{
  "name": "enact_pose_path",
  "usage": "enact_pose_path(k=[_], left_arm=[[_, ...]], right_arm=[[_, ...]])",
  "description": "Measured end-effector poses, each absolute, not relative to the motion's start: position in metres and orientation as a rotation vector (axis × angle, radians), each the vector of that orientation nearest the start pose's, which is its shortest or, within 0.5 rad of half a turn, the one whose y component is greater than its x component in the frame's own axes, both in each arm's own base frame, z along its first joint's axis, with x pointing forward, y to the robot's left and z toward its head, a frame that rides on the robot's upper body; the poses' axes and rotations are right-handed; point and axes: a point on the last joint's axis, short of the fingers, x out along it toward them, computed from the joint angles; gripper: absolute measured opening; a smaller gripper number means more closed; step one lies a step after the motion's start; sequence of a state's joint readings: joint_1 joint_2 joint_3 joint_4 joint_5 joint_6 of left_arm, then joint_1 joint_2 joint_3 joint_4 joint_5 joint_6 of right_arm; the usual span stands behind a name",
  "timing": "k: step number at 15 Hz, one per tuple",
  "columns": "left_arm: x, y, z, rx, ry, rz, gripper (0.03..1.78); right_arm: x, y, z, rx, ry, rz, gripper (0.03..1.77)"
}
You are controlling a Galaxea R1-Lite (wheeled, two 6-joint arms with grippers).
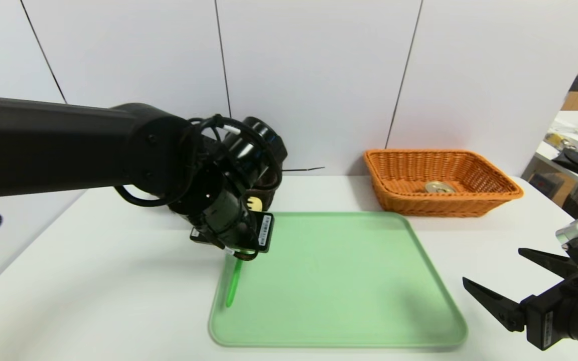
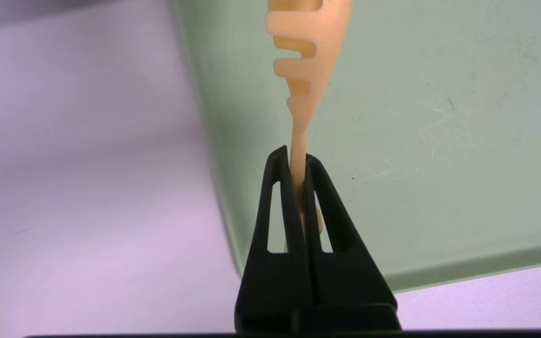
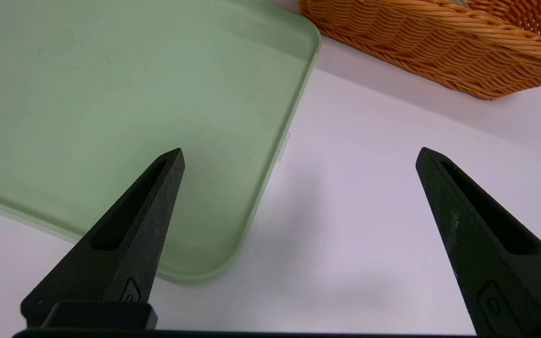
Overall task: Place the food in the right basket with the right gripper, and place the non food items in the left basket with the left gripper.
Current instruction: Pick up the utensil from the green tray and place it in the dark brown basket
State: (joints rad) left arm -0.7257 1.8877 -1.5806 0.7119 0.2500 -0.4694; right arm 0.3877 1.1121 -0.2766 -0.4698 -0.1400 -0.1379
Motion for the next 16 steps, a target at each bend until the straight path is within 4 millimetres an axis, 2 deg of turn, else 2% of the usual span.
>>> enact_pose_path(k=[4,7,9,12,14,16], left_arm=[[0.24,-0.208,0.253,0.065,0.748,-0.144,0.06],[0.244,-0.199,0.276,0.097,0.575,-0.117,0.06],[0.254,-0.194,0.288,0.11,0.48,-0.111,0.06],[0.28,-0.185,0.301,0.112,0.351,-0.076,0.06],[0.298,-0.179,0.301,0.108,0.321,-0.043,0.06],[0.314,-0.175,0.294,0.107,0.335,-0.013,0.06]], right_arm=[[0.128,0.049,0.153,-0.235,0.339,0.27,1.7],[0.128,0.049,0.153,-0.235,0.34,0.27,1.7],[0.128,0.049,0.153,-0.234,0.341,0.271,1.7],[0.128,0.049,0.153,-0.234,0.342,0.273,1.7],[0.129,0.049,0.153,-0.236,0.343,0.273,1.7],[0.129,0.049,0.154,-0.237,0.339,0.273,1.7]])
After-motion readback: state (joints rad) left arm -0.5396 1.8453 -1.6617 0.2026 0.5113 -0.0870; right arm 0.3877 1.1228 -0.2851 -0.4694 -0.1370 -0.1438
